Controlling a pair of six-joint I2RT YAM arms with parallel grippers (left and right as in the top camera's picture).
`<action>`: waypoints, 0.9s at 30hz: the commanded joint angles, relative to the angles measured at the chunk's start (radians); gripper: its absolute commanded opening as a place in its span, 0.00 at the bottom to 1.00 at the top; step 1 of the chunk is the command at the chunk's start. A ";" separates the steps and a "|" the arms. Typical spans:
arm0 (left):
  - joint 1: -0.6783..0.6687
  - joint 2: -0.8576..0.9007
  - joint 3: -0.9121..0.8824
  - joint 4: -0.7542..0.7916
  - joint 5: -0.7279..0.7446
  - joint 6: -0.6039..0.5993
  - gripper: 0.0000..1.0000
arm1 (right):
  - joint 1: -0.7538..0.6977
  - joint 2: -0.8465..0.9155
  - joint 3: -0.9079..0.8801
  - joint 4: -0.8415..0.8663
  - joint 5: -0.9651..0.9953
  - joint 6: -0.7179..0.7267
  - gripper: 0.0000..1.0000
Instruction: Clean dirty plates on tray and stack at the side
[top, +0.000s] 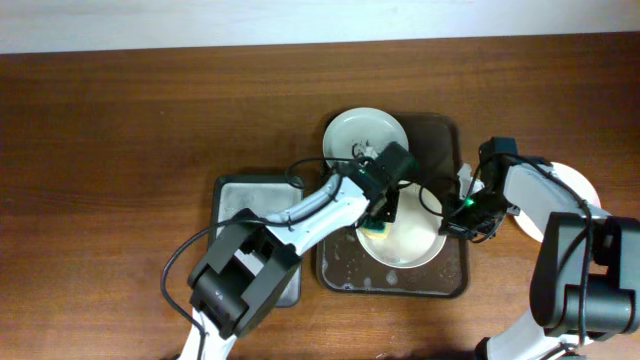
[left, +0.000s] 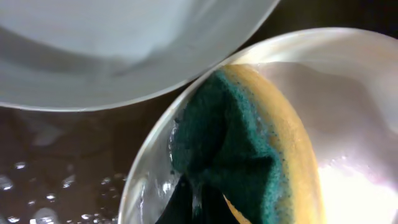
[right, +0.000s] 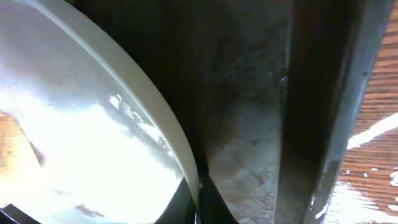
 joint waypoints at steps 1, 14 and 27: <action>-0.013 0.072 -0.025 -0.084 0.064 -0.015 0.00 | 0.001 0.022 -0.009 0.005 0.059 0.014 0.04; -0.009 0.068 0.277 -0.538 -0.336 -0.013 0.00 | 0.001 -0.004 -0.008 -0.007 0.059 0.014 0.04; 0.245 -0.208 0.291 -0.729 -0.066 0.201 0.00 | 0.002 -0.480 -0.007 -0.105 0.125 0.061 0.04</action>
